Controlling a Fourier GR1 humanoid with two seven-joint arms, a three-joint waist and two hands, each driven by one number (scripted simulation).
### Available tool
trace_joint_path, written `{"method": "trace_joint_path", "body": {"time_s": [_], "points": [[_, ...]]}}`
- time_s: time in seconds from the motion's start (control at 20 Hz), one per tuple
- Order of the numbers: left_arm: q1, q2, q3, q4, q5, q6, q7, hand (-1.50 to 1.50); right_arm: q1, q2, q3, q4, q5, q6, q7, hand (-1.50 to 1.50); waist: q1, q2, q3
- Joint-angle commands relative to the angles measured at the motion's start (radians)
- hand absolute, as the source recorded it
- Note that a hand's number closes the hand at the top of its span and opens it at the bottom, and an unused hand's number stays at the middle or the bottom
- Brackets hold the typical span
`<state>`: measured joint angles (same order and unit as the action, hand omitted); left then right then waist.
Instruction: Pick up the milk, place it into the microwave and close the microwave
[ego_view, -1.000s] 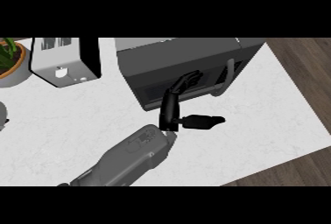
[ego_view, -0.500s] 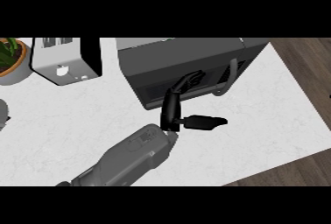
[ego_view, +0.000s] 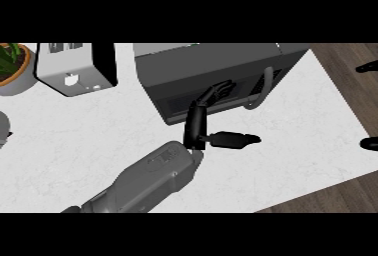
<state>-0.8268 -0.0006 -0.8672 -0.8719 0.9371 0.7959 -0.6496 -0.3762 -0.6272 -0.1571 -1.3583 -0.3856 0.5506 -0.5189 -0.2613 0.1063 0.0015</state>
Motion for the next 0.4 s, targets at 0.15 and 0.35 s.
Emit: {"method": "trace_joint_path", "body": {"time_s": [0.15, 0.35], "points": [[-0.058, 0.001, 0.074, 0.088, 0.046, 0.021, -0.016, -1.5, -0.029, -0.017, -0.014, 0.062, -0.078, 0.068, 0.026, -1.5, -0.005, 0.011, 0.0], [-0.063, 0.001, 0.066, 0.097, 0.064, 0.009, -0.027, -1.5, -0.043, -0.026, -0.018, 0.086, -0.109, 0.087, 0.049, -1.5, -0.01, 0.008, -0.001]]}}
